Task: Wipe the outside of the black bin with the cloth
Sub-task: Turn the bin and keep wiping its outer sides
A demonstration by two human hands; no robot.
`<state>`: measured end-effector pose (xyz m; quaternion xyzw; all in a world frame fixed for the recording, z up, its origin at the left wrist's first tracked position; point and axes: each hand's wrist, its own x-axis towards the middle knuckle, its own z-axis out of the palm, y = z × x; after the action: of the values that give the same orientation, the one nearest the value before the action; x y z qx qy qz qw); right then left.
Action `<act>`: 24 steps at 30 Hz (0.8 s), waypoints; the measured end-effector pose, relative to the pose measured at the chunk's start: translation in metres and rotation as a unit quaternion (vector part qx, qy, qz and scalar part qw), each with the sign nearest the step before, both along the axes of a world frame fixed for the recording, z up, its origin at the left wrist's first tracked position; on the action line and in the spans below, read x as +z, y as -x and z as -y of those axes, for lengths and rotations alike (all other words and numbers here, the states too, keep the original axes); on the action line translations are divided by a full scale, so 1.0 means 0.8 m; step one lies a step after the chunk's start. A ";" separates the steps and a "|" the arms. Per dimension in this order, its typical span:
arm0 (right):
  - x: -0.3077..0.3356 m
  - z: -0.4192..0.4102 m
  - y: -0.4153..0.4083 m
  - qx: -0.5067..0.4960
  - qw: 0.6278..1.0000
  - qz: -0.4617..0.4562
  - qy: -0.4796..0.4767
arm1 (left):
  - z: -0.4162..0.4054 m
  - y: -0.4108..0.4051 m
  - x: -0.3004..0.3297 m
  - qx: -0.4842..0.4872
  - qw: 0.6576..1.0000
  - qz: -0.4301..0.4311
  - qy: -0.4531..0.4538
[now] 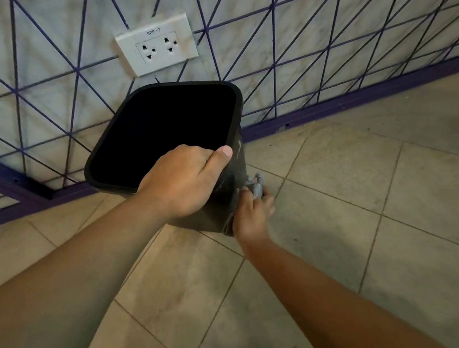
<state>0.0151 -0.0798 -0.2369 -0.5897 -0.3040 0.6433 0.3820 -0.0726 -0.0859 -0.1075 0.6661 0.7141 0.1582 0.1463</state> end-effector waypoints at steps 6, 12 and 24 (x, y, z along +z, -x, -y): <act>0.019 -0.013 -0.048 0.010 0.998 -0.064 0.015 | 0.001 0.001 -0.004 0.007 1.000 -0.007 -0.004; 0.028 0.023 -0.061 0.098 0.957 -0.047 -0.269 | 0.003 0.003 -0.002 -0.003 1.000 0.006 -0.007; 0.040 0.030 -0.029 0.073 0.962 -0.056 -0.255 | -0.002 0.004 0.000 0.012 1.000 0.012 0.004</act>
<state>0.0385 -0.1037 -0.2051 -0.4118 -0.4789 0.6023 0.4882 -0.0756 -0.0843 -0.1073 0.6546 0.7210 0.1651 0.1560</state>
